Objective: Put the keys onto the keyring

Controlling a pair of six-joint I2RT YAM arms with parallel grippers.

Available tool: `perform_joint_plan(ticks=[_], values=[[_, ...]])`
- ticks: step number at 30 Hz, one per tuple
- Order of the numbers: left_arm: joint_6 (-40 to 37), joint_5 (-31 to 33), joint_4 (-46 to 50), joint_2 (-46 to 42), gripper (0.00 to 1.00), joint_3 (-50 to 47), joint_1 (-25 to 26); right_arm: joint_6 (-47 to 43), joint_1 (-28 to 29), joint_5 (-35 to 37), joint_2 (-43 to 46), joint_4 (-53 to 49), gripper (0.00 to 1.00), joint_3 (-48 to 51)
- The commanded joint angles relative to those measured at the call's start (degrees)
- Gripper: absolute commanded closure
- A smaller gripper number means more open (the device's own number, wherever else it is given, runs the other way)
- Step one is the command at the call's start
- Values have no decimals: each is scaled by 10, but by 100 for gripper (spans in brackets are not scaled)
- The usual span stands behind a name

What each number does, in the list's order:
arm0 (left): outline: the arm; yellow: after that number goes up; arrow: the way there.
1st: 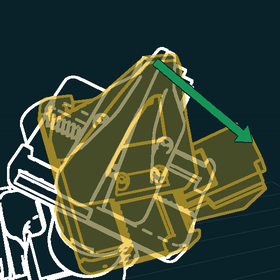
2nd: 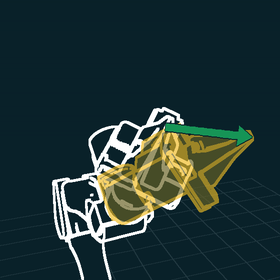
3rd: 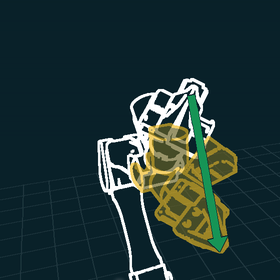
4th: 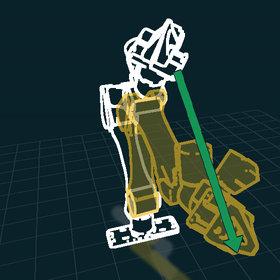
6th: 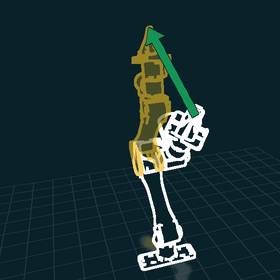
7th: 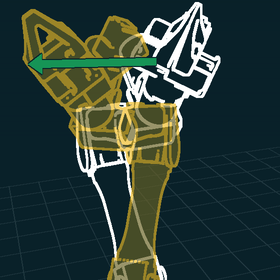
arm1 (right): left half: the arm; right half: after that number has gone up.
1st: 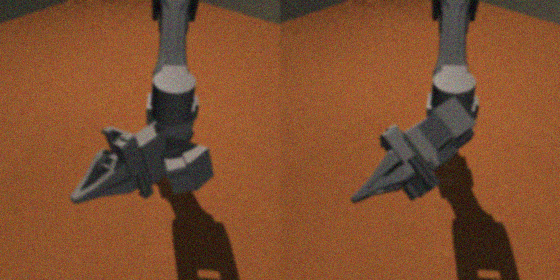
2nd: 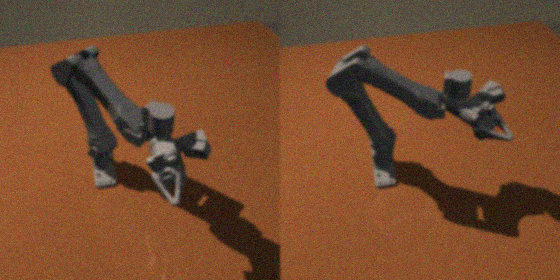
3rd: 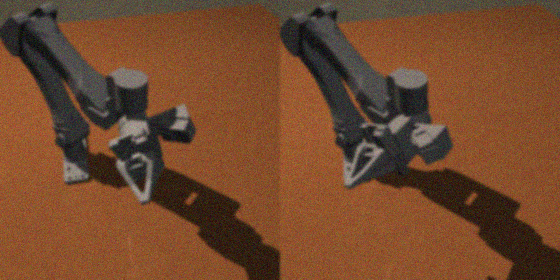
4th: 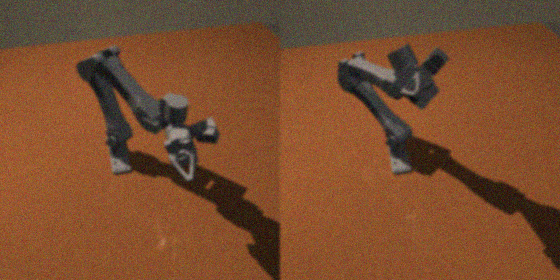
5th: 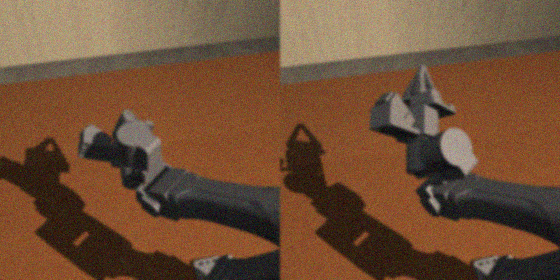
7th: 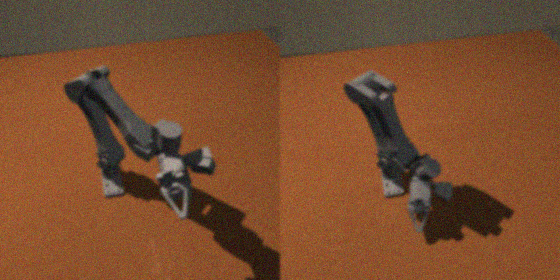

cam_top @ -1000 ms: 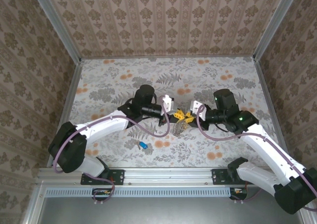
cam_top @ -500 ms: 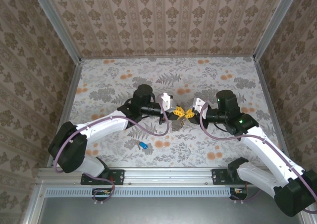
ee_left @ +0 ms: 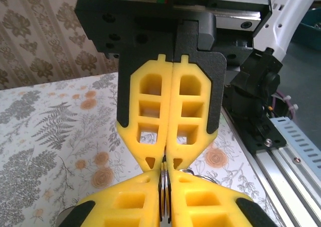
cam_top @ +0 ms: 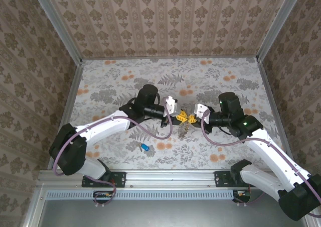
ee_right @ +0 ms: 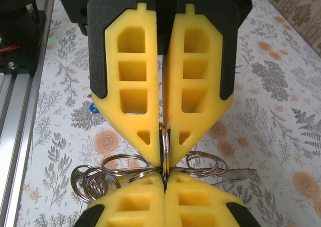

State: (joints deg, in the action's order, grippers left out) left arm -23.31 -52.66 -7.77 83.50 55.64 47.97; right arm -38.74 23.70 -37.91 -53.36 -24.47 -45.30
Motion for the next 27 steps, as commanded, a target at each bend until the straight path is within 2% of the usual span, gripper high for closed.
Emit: perform_joint_plan(ticks=[1, 10, 11, 13, 17, 21, 23, 27], values=[[-39, -35, 70, -4, 88, 36, 14, -33, 7, 6, -6, -8, 100, -33], [-42, -27, 94, 8, 85, 48, 15, -59, 19, 54, -28, -72, 100, -63], [-41, -25, 94, 9, 86, 48, 15, -57, 19, 53, -29, -68, 100, -62], [-45, -25, 97, 14, 100, 51, 14, -52, 19, 47, -33, -66, 100, -62], [-48, -2, 97, 14, 100, 48, 14, -45, 19, 38, -39, -55, 100, -61], [-24, 29, 49, -9, 100, 16, 12, -35, 16, 34, -29, -48, 100, -53], [-10, 32, 26, -19, 100, 2, 9, -26, 10, 26, -17, -42, 95, -43], [9, 30, -35, -39, 100, -29, 4, -18, -4, -33, 9, -37, 80, -25]])
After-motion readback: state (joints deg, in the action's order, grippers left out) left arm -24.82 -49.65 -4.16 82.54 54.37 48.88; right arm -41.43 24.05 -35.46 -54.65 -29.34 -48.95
